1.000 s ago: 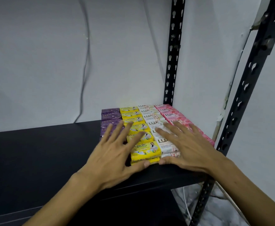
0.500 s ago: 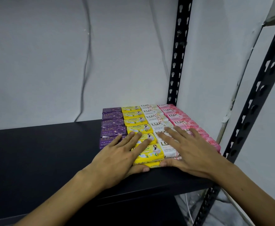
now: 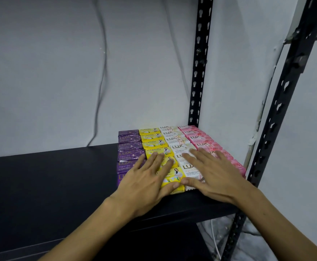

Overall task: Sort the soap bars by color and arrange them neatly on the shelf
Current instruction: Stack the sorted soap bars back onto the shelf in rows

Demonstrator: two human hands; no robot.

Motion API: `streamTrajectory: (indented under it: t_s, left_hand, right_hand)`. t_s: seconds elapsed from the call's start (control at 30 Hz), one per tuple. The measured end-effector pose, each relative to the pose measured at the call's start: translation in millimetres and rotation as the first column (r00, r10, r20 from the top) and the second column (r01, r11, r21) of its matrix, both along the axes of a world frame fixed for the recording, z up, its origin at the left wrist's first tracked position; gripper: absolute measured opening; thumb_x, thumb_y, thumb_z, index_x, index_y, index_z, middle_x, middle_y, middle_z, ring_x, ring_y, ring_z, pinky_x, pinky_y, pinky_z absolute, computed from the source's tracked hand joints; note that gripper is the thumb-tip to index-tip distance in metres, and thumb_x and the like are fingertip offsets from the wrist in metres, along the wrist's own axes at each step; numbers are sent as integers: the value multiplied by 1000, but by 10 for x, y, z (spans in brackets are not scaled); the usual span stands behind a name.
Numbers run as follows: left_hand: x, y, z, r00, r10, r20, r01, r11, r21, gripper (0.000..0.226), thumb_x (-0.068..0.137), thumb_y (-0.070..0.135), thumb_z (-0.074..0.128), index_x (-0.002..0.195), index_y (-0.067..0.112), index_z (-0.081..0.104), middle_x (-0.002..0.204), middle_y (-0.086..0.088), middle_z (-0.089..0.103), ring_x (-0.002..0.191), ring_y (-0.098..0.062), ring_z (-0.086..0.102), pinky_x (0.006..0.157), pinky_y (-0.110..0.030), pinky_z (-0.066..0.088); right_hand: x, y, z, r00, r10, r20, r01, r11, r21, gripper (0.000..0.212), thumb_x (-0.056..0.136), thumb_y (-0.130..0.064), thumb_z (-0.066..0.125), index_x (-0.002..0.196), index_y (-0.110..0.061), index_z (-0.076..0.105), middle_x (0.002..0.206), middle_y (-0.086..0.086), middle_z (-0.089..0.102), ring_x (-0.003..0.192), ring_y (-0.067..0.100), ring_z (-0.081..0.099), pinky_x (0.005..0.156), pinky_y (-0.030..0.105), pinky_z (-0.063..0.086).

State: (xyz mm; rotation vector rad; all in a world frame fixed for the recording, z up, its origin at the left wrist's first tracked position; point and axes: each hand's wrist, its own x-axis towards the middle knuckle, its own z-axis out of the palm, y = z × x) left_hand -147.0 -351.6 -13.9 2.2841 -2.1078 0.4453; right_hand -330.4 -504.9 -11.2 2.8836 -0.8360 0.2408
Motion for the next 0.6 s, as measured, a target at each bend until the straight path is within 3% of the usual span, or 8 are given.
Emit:
streamTrajectory:
  t_s: [0.17, 0.23, 0.3, 0.37, 0.47, 0.6]
  left_hand:
    - [42, -30, -11, 997, -13, -71, 20, 994, 107, 77, 94, 71, 1, 158, 29, -12, 165, 0, -14, 151, -14, -18, 126, -39, -1]
    - [37, -35, 74, 975, 6, -222, 25, 991, 134, 79, 92, 74, 1, 157, 32, -14, 164, 7, -19, 148, -8, -24, 125, -36, -7]
    - [30, -63, 201, 894, 34, -447, 29, 991, 132, 79, 92, 74, 6, 157, 33, -11, 163, 14, -18, 147, -2, -24, 123, -32, -11]
    - [68, -163, 313, 826, 49, -562, 0, 996, 86, 78, 94, 71, 9, 158, 30, -5, 164, 13, -13, 148, -3, -19, 123, -33, -10]
    - [226, -421, 333, 859, 135, -495, -105, 991, 88, 80, 95, 70, 6, 160, 22, -2, 166, 2, -10, 151, -13, -16, 124, -41, -9]
    - [348, -661, 165, 886, 249, -391, -185, 963, 196, 83, 95, 71, 1, 159, 17, -6, 165, -7, -14, 151, -21, -18, 123, -47, -10]
  right_hand:
    - [4, -33, -17, 999, 12, -41, -10, 999, 53, 97, 75, -93, 0, 156, -41, -6, 166, -10, -4, 153, 12, -4, 123, 53, 2]
    - [-9, -57, 53, 1000, 27, -3, -26, 985, 169, 94, 76, -94, 9, 155, -45, -4, 165, -13, -1, 152, 8, -2, 123, 52, 2]
    - [-3, -88, 166, 991, 27, 128, -63, 956, 287, 89, 78, -93, 14, 154, -48, 3, 165, -16, 10, 151, 3, 5, 123, 51, 6]
    - [69, -180, 255, 974, -19, 228, -40, 967, 250, 89, 79, -93, 13, 155, -46, 9, 164, -16, 15, 150, 5, 11, 122, 52, 9]
    - [280, -391, 284, 982, -143, 122, 116, 972, 206, 97, 76, -92, 3, 157, -39, 4, 166, -8, 4, 153, 14, 0, 121, 57, 1]
    - [470, -566, 162, 971, -236, -26, 233, 922, 310, 99, 75, -92, 1, 157, -36, -4, 166, -2, -10, 152, 23, -12, 119, 61, -6]
